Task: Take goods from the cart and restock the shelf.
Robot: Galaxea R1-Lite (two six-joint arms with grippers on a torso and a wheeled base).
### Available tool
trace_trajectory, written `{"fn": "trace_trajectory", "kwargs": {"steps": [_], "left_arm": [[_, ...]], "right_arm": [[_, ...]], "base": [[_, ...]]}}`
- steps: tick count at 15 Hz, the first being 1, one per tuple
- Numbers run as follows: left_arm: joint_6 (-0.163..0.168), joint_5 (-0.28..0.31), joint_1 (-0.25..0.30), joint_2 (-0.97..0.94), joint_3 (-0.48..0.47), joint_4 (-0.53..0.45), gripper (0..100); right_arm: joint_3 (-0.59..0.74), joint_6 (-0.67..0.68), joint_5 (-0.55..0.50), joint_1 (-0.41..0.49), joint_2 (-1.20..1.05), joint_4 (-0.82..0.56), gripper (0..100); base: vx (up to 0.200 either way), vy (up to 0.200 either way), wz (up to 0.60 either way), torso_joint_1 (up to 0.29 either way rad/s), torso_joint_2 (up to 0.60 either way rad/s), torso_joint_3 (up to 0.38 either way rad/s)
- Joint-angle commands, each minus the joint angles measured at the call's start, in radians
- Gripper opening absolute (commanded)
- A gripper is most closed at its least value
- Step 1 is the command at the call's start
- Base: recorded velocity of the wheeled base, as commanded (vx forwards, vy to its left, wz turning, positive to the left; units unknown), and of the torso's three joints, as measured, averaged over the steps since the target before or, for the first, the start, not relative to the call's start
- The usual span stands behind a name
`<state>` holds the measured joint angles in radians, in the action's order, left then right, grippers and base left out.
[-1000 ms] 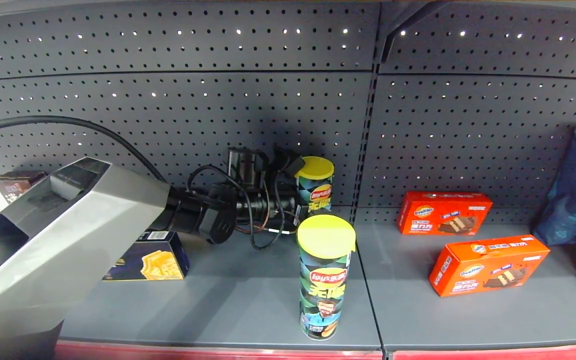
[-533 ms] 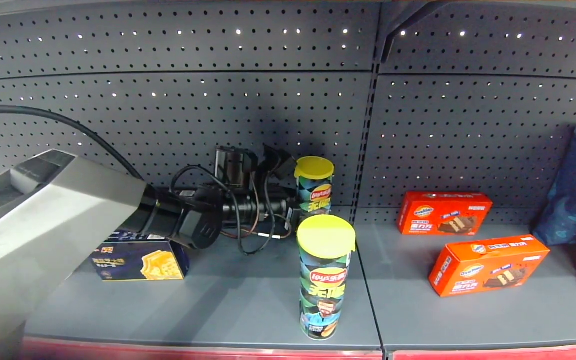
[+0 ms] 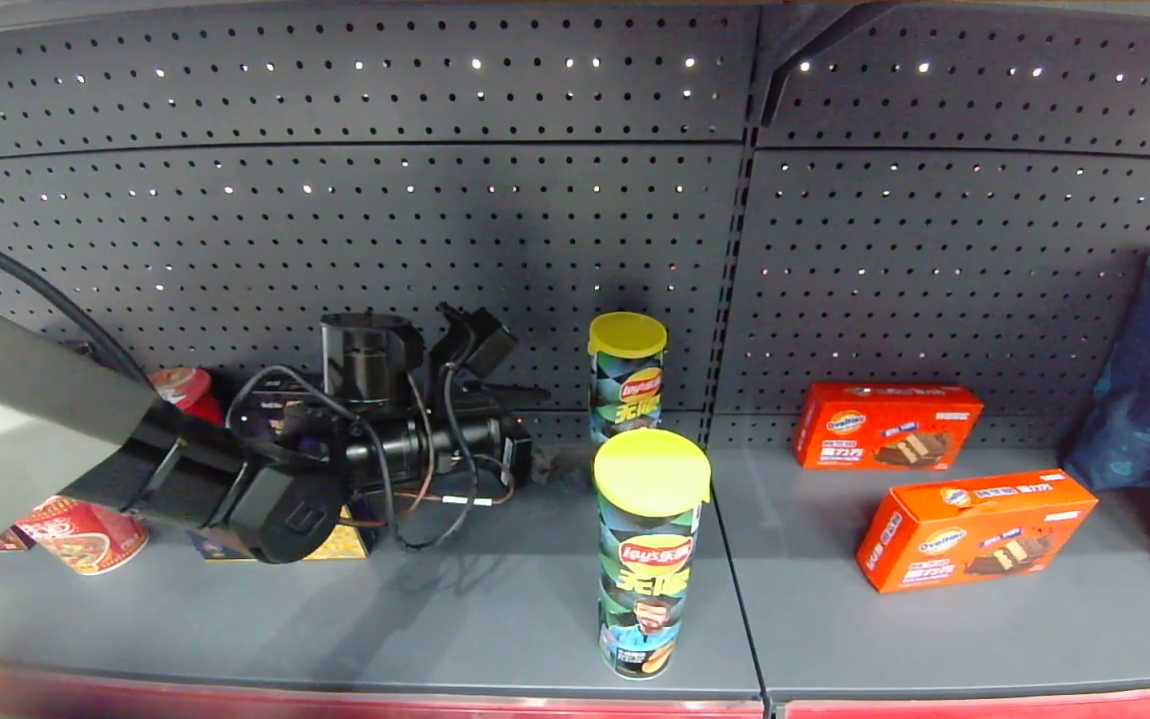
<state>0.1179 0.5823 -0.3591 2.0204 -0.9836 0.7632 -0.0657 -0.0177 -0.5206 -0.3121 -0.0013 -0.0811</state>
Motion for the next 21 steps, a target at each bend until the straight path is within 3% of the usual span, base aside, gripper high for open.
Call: {"fn": "trace_trajectory", "kwargs": {"steps": [1,5,7,9,11,12,13,16,18,21], "left_arm": [[-0.001,-0.004,0.032,-0.097,0.103,0.047,100],[-0.003,-0.019,0.069,-0.301,0.332,0.111,100],[-0.006,-0.062,0.083,-0.419,0.427,0.110,100],[-0.009,-0.102,0.083,-0.554,0.517,0.091,100],[-0.009,-0.185,0.068,-0.666,0.574,0.018,100],[-0.009,-0.185,0.068,-0.666,0.574,0.018,100],[-0.010,-0.276,0.026,-0.732,0.585,-0.091,100],[-0.046,-0.388,-0.050,-0.749,0.589,-0.127,100],[-0.053,-0.427,-0.086,-0.743,0.589,-0.128,100],[-0.052,-0.464,-0.116,-0.707,0.596,-0.130,100]], "right_arm": [[0.001,-0.002,0.031,0.001,0.001,0.000,100],[0.000,-0.021,0.134,-0.004,0.001,0.000,100],[-0.045,-0.067,0.212,-0.010,0.020,0.001,100],[-0.178,-0.033,0.337,-0.015,0.208,0.009,100],[-0.289,0.004,0.501,-0.019,0.504,0.142,100],[-0.290,0.004,0.504,-0.019,0.514,0.147,100],[-0.302,-0.004,0.539,-0.061,0.742,0.291,100],[-0.302,0.015,0.427,-0.219,0.954,0.368,100],[-0.307,0.068,0.326,-0.386,1.049,0.394,100],[-0.321,0.151,0.274,-0.492,1.198,0.475,100]], "base": [[0.000,0.000,0.00,0.000,0.00,0.000],[0.000,0.000,0.00,0.000,0.00,0.000],[0.000,0.000,0.00,0.000,0.00,0.000],[0.000,0.000,0.00,0.000,0.00,0.000],[0.000,0.000,0.00,0.000,0.00,0.000],[0.000,0.000,0.00,0.000,0.00,0.000],[0.000,0.000,0.00,0.000,0.00,0.000],[0.000,0.000,0.00,0.000,0.00,0.000],[0.000,0.000,0.00,0.000,0.00,0.000],[0.000,0.000,0.00,0.000,0.00,0.000]]}}
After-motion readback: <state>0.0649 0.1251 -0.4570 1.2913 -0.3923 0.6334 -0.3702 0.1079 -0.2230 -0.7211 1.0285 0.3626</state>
